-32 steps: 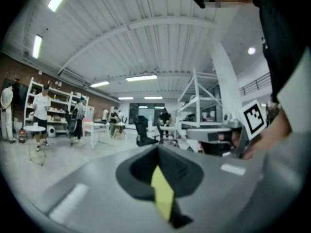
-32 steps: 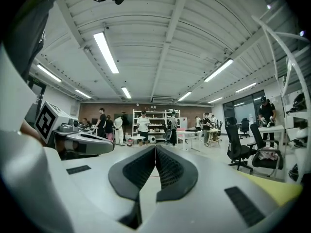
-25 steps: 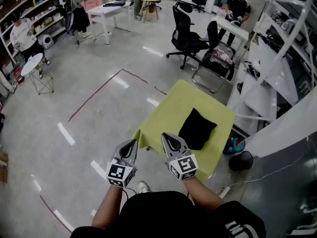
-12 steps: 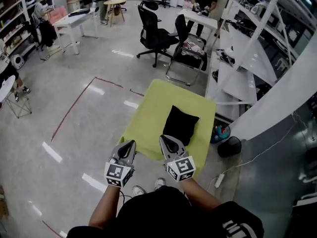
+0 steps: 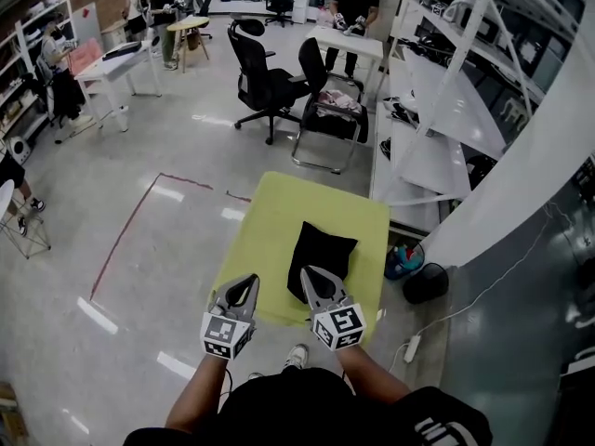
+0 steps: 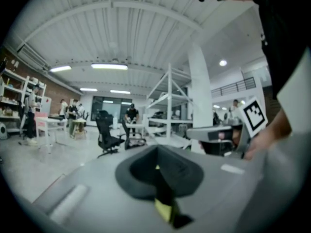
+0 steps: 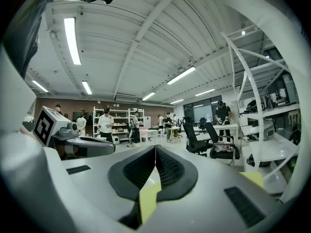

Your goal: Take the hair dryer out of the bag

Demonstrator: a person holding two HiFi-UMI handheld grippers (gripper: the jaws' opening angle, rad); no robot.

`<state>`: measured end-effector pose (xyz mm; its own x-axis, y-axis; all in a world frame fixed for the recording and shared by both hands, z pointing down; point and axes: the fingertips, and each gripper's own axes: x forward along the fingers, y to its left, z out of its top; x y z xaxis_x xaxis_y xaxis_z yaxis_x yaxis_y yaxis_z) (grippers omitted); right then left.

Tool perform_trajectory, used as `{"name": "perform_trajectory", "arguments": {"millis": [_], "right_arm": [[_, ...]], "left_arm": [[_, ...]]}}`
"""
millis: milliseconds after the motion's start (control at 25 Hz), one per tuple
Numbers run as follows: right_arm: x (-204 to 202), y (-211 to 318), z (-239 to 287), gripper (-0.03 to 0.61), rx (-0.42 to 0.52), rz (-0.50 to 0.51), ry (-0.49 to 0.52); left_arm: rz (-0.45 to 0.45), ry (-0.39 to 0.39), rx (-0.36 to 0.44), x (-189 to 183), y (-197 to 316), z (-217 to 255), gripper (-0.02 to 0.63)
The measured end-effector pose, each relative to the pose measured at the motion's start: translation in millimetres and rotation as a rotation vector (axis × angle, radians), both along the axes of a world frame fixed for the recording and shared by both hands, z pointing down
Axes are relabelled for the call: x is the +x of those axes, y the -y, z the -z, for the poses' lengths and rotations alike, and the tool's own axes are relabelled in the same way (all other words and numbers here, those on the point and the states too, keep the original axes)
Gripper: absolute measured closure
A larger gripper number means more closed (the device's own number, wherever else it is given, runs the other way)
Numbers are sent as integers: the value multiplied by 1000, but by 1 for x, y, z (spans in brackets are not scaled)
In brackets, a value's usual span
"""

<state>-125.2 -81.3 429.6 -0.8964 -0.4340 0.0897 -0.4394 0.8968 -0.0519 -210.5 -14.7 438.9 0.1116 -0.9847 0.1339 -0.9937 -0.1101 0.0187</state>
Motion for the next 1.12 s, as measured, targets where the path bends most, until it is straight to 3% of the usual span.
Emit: {"name": "perform_trajectory", "arguments": {"millis": [680, 1120], "right_arm": [[21, 94, -32, 572, -37, 49, -54], [41, 121, -58, 571, -96, -40, -79]], "left_arm": [[-44, 49, -90, 25, 100, -29, 606], [-147, 79, -142, 44, 134, -57, 606]]}}
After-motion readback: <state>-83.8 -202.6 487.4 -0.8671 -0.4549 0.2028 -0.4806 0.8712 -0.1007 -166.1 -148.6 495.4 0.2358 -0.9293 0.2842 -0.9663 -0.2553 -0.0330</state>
